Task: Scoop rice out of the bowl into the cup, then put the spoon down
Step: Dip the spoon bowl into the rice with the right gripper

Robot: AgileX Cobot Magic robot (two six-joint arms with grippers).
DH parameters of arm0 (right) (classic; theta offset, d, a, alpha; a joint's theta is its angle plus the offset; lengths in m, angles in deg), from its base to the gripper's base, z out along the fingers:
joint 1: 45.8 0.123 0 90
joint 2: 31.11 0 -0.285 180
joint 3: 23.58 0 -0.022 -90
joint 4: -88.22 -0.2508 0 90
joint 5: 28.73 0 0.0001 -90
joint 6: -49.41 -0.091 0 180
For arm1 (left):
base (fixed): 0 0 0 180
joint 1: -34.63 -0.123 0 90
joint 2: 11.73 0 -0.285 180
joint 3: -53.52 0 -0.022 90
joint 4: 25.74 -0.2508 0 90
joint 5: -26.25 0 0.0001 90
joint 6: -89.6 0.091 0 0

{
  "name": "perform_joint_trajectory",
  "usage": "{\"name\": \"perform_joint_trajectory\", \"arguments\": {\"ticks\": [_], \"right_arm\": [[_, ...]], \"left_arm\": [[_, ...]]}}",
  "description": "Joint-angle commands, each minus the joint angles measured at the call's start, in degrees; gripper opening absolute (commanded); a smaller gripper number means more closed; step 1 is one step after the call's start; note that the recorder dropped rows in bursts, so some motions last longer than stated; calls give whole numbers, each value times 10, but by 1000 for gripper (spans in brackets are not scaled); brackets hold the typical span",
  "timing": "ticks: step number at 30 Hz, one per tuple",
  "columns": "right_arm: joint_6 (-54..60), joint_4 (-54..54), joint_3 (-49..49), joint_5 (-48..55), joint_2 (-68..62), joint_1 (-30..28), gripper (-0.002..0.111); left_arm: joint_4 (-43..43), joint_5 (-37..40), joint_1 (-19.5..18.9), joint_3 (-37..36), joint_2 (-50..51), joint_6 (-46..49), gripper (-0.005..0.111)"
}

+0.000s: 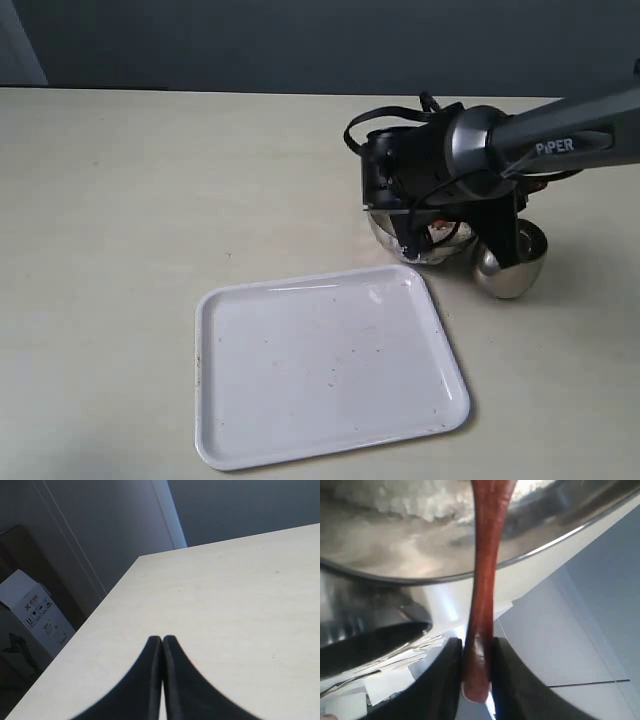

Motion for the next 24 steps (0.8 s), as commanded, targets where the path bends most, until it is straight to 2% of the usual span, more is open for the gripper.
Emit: {"name": "perform_joint_trajectory", "arguments": {"ticks": [1,7,24], "right_arm": [[11,-44,-28,3,7,-9,-1],[39,-111,-69,3,7,-19,-1],[41,-186,-97,3,13,-54,-1]], "left_arm": [[2,-6,3,1,-3,-4,0],[2,-6,3,1,-3,-4,0],[2,-6,2,1,-3,-4,0]]}}
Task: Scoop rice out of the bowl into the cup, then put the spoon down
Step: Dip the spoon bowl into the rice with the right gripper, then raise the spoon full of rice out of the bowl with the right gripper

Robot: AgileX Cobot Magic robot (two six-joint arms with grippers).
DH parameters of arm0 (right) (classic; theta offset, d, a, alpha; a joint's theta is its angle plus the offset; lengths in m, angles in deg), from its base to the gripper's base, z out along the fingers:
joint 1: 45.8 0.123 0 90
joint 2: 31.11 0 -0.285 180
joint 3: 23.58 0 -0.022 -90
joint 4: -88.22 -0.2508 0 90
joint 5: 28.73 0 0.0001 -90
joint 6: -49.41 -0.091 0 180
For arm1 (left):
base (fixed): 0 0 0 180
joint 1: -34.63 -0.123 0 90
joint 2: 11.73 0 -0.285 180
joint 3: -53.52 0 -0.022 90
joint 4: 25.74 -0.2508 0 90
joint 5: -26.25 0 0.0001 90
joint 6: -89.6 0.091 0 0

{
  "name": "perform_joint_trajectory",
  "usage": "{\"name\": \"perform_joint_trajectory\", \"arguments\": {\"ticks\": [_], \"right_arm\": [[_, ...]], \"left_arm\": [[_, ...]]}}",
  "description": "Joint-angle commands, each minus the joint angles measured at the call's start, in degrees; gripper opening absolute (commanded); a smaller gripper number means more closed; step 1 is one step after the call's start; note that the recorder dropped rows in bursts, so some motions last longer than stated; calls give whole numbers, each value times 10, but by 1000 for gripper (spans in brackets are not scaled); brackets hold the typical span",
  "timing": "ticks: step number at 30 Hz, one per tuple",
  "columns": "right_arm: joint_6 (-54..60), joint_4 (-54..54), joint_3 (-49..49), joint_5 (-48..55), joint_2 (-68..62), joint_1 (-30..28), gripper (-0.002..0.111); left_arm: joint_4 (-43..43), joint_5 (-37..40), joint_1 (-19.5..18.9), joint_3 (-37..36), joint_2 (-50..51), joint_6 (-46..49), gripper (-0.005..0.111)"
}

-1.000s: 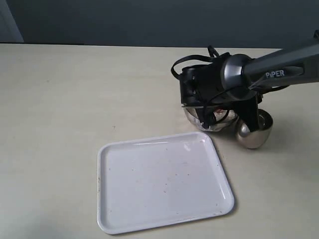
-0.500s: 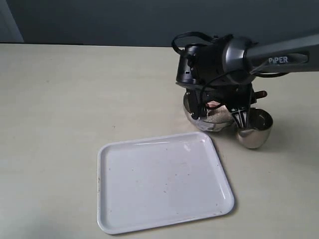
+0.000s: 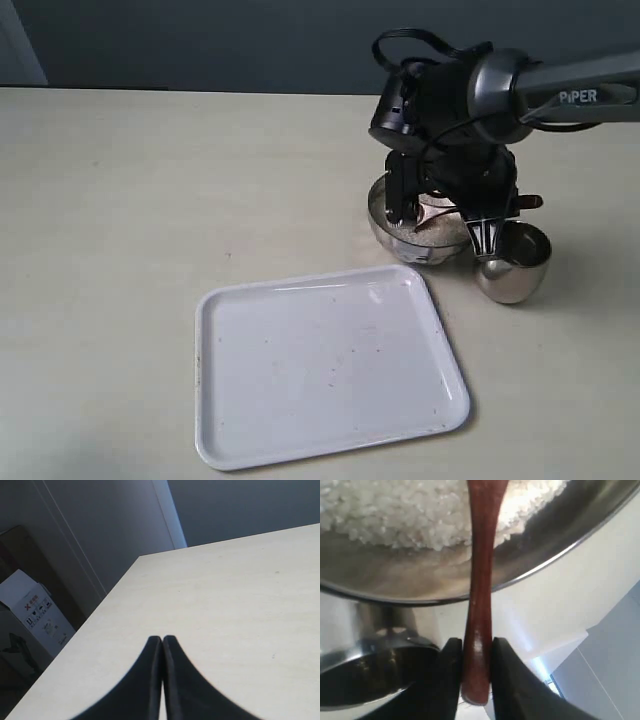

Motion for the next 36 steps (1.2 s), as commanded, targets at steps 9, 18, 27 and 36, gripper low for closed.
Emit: {"name": "perform_joint_trajectory", "arguments": {"ticks": [9,18,27,36], "right_arm": [[2,-63,-8,2,52,-33,-1],[15,-169,-8,2,61,-82,-1],[15,-182,-8,2,65,-83,-1],[21,-213,-7,2,100,-99,-1]], "left_arm": [[2,-6,2,1,-3,-4,0],[2,-6,2,1,-3,-4,0],[2,-6,2,1,-3,-4,0],[2,-6,2,1,-3,-4,0]]}}
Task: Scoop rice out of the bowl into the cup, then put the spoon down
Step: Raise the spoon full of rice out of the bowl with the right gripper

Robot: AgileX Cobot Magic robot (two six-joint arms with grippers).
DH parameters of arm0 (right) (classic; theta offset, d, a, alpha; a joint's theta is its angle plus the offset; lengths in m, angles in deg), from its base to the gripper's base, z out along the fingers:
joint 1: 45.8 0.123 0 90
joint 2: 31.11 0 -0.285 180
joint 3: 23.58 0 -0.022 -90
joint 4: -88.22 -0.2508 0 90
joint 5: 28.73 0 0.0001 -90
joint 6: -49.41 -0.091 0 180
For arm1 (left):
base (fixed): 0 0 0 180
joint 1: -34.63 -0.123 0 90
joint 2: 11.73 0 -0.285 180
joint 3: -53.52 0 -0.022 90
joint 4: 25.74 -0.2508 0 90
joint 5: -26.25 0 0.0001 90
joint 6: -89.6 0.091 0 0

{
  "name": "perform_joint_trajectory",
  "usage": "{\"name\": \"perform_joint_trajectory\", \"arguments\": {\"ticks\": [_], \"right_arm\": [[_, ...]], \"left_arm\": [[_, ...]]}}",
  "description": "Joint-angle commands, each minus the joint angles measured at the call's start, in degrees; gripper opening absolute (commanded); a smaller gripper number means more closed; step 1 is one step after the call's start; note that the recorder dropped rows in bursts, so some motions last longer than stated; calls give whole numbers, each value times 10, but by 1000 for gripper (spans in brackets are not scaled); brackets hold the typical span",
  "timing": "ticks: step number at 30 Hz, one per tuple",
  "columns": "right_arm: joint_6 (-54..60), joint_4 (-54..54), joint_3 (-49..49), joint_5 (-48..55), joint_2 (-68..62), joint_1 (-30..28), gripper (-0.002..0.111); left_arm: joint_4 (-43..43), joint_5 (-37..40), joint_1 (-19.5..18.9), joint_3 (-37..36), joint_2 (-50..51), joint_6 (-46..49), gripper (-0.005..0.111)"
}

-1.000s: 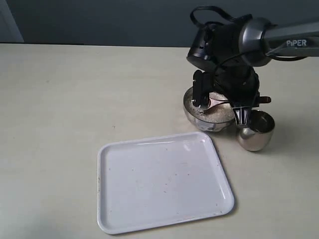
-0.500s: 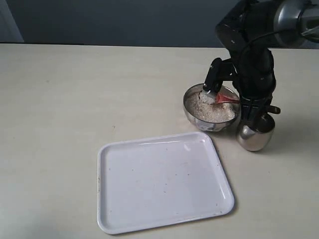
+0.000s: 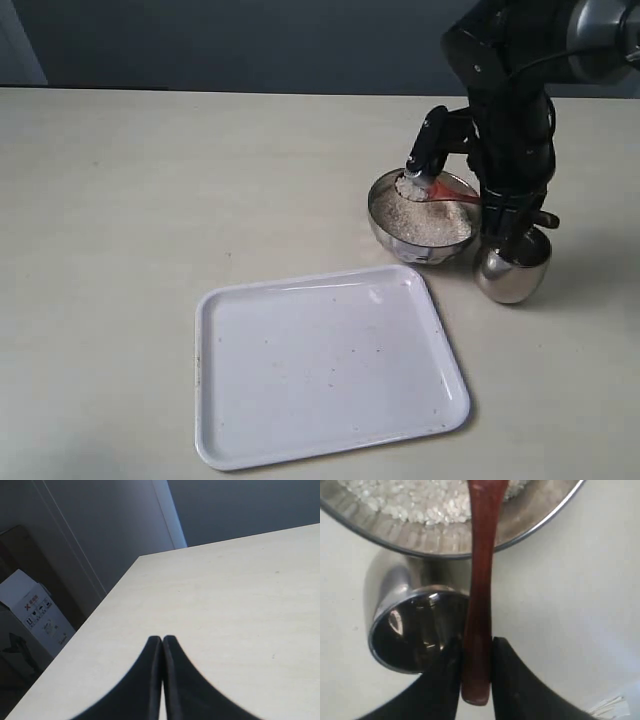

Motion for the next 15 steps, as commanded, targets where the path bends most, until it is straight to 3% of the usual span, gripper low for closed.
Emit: {"name": "perform_joint_trajectory", "arguments": {"ticks": [1,15], "right_arm": [[14,-23,-2,1,25,-17,-1],[18,-87,-2,1,40,-55,-1]], "left_arm": [[2,-6,2,1,-3,-4,0],[2,-6,2,1,-3,-4,0]]}}
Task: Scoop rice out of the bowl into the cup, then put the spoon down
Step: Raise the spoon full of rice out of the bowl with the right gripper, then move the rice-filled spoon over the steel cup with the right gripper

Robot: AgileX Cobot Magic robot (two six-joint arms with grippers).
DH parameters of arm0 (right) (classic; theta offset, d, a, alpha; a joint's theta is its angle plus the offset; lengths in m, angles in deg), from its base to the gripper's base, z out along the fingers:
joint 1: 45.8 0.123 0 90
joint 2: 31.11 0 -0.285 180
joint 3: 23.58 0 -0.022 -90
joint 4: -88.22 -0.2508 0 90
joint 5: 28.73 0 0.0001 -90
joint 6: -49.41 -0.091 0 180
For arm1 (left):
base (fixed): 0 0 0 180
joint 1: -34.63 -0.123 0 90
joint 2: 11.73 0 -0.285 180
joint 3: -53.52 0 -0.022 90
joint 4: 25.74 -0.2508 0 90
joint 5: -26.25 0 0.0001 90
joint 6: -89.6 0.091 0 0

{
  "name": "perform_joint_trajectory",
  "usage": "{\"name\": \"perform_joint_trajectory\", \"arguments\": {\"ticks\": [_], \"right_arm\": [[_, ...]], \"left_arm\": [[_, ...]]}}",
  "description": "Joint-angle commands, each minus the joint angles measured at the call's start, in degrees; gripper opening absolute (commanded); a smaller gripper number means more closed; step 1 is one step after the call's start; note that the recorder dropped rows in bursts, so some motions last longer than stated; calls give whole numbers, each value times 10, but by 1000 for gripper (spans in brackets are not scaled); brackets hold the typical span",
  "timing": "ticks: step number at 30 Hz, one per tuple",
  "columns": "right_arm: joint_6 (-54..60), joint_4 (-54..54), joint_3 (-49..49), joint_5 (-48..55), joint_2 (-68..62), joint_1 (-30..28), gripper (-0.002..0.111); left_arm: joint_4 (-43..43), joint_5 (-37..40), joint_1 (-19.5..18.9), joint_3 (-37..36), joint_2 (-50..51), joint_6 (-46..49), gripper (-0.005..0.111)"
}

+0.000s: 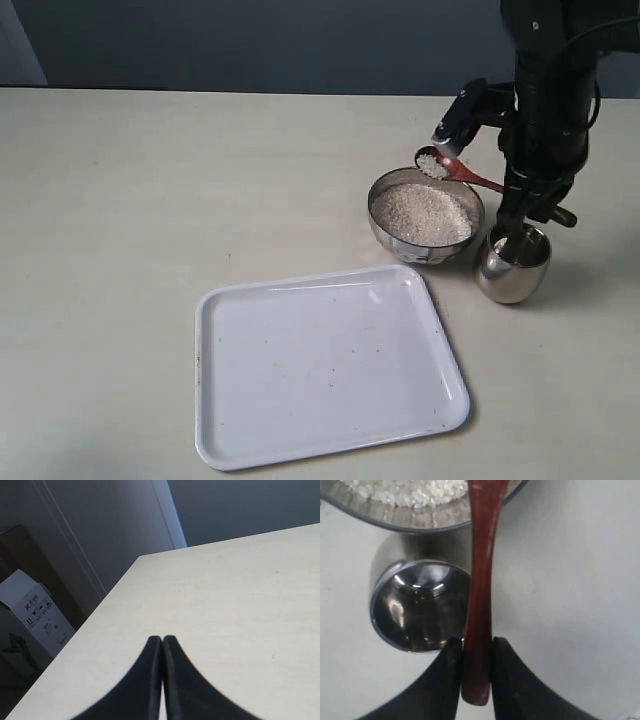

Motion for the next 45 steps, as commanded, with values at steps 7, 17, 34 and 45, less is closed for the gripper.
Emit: {"name": "perform_joint_trajectory", "arguments": {"ticks": [7,17,34,45], "right_arm": [[6,-22,-2,1,7,-3,-1],[6,6,69,1,7,-3,-1],[3,-1,100,1,66,-31,-1],[4,-34,136,1,120,-76,-1]], "left_arm": [[2,-6,2,1,-3,-4,0],[2,-6,2,1,-3,-4,0],[2,-6,2,1,-3,-4,0],[2,-6,2,1,-3,-4,0]]}}
